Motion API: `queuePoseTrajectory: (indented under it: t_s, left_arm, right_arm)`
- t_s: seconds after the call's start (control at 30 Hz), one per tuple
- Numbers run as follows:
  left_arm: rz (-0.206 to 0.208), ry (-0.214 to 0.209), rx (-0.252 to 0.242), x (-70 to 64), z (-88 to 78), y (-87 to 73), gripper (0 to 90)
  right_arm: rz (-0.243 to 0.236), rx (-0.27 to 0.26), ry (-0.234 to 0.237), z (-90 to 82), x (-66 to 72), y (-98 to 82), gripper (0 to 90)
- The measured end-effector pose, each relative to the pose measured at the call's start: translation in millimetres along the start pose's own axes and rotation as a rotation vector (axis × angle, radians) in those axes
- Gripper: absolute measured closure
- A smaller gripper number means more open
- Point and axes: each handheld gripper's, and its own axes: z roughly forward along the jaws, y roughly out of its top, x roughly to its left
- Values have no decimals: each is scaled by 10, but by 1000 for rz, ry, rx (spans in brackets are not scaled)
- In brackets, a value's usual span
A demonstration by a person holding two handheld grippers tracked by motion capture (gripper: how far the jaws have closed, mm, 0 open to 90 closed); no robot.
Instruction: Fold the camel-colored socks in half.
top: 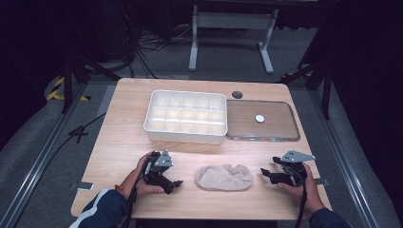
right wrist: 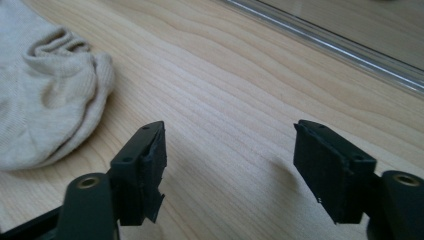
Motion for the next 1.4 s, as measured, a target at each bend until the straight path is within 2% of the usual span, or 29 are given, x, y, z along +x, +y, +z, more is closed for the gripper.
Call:
queuePoseTrajectory:
  t_s: [0.27, 0.53, 0.9, 1.1, 1.23, 1.3, 1.4]
  left_arm:
    - [0, 0, 0, 0, 0, 0, 1]
    - [-1, 0, -1, -1, 1, 0, 1]
    - [-1, 0, -1, -1, 1, 0, 1]
    - [-1, 3, -1, -3, -1, -1, 2]
    - [-24, 19, 4, -13, -8, -2, 5]
    - [-37, 26, 1, -3, -28, -2, 30]
    - [-68, 46, -22, 13, -54, -11, 136]
  right_arm:
    - [-10, -54, 21, -90, 58, 60, 472]
    - [-25, -86, 46, -145, 124, 107, 543]
    - [-55, -124, 82, -181, 240, 180, 579]
    - [-109, -118, 108, -143, 397, 245, 652]
    - [-136, -123, 162, -91, 542, 324, 705]
    - [-158, -127, 179, -68, 626, 367, 723]
    - [-190, -127, 201, -18, 760, 429, 757]
